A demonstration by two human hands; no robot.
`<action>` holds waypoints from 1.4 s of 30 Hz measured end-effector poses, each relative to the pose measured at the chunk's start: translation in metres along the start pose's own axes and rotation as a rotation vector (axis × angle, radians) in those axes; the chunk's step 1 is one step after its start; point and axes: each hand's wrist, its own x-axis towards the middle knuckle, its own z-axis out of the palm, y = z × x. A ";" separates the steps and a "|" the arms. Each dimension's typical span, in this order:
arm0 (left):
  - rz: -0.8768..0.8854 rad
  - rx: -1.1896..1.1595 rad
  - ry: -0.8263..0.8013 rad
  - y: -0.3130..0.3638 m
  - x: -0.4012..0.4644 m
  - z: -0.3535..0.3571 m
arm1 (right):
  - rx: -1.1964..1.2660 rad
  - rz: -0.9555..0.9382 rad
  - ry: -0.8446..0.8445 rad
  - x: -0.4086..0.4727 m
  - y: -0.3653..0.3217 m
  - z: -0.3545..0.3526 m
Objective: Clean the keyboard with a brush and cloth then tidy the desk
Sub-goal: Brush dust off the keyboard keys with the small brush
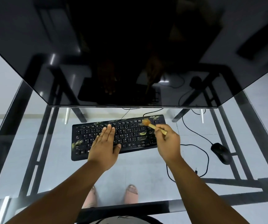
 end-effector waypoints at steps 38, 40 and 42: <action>-0.032 0.006 0.008 0.005 -0.005 0.003 | -0.024 -0.021 0.063 -0.010 0.005 -0.022; -0.038 0.009 0.016 0.000 -0.007 0.002 | -0.063 -0.027 0.037 -0.013 0.004 -0.019; -0.041 0.003 0.023 -0.006 -0.009 -0.001 | -0.152 0.011 0.143 -0.013 0.006 -0.017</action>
